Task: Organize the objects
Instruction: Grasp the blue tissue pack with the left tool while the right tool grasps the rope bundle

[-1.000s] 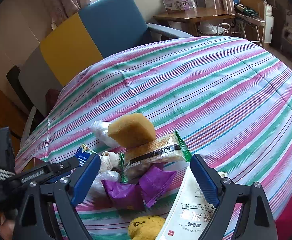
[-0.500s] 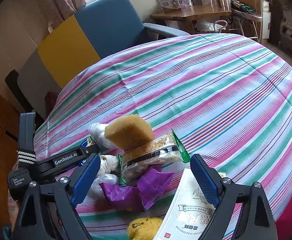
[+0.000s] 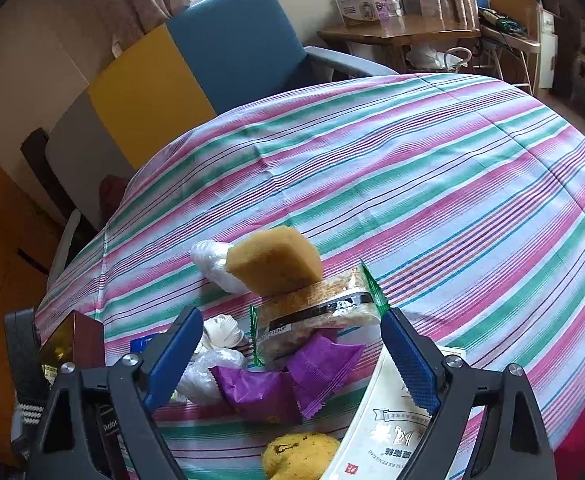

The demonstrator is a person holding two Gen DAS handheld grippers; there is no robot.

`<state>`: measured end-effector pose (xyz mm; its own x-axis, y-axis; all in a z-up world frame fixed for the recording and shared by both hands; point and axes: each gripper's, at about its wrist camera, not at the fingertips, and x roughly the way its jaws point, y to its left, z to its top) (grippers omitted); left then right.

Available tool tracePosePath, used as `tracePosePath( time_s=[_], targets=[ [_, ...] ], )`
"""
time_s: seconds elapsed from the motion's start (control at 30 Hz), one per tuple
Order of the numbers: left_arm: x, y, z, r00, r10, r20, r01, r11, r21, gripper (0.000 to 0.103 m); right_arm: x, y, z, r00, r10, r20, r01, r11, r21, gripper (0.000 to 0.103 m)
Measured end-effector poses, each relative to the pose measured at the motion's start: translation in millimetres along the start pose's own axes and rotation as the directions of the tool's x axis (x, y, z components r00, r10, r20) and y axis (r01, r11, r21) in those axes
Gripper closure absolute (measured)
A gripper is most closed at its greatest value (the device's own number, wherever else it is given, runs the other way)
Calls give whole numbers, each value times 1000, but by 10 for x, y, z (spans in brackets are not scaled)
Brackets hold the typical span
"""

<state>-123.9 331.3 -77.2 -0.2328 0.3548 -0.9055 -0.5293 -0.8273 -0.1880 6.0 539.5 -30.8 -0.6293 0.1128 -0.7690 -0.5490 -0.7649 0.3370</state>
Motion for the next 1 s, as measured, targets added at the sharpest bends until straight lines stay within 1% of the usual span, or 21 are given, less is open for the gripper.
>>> tracePosePath(
  time_s=[0.03, 0.13, 0.27, 0.4, 0.47, 0.53, 0.57, 0.67, 0.77, 0.8, 0.83, 0.93, 0.97, 1.0],
  targets=[
    [-33, 7, -46, 1000, -3, 3, 3, 1000, 0, 49, 6, 20, -5, 1000, 9, -3, -9, 1000, -9, 13],
    [-152, -26, -210, 1000, 1, 23, -2, 999, 38, 51, 53, 110, -44, 999, 41, -29, -43, 998, -50, 17],
    [-260, -68, -446, 999, -13, 33, 11, 998, 69, 52, 94, 237, -97, 997, 54, -50, -59, 992, -112, 23],
    [-364, -129, -665, 998, -38, 42, 35, 996, 85, 52, 117, 254, -135, 995, 67, -74, -77, 989, -130, 38],
    [-401, -179, -761, 998, -30, 57, 23, 994, 110, 52, 135, 268, -154, 991, 91, -98, -103, 986, -128, 39],
    [-435, -196, -848, 998, -49, 46, 43, 992, 118, 49, 172, 318, -173, 983, 131, -131, -147, 981, -123, 39],
    [-436, -198, -863, 998, -53, 45, 47, 992, 117, 49, 195, 374, -185, 981, 131, -145, -150, 979, -135, 39],
    [-422, -210, -877, 997, -62, 43, 56, 990, 130, 48, 283, 580, -194, 981, 101, -166, -135, 968, -212, 39],
    [-412, -202, -867, 997, -67, 43, 61, 989, 132, 47, 464, 731, -175, 975, 96, -199, -145, 957, -251, 39],
    [-396, -210, -862, 997, -67, 45, 60, 988, 143, 47, 539, 782, -174, 977, 76, -201, -131, 952, -277, 38],
    [-387, -216, -860, 997, -68, 47, 60, 987, 150, 47, 616, 816, -175, 977, 55, -206, -117, 947, -300, 38],
    [-399, -211, -879, 995, -78, 59, 68, 984, 166, 48, 826, 812, -198, 968, 23, -250, -108, 938, -329, 39],
    [-408, -195, -895, 995, -82, 63, 71, 983, 170, 49, 878, 808, -206, 968, 0, -252, -91, 932, -350, 42],
    [-412, -192, -905, 994, -85, 69, 72, 982, 173, 49, 923, 800, -215, 965, -16, -260, -83, 927, -365, 55]
  ],
)
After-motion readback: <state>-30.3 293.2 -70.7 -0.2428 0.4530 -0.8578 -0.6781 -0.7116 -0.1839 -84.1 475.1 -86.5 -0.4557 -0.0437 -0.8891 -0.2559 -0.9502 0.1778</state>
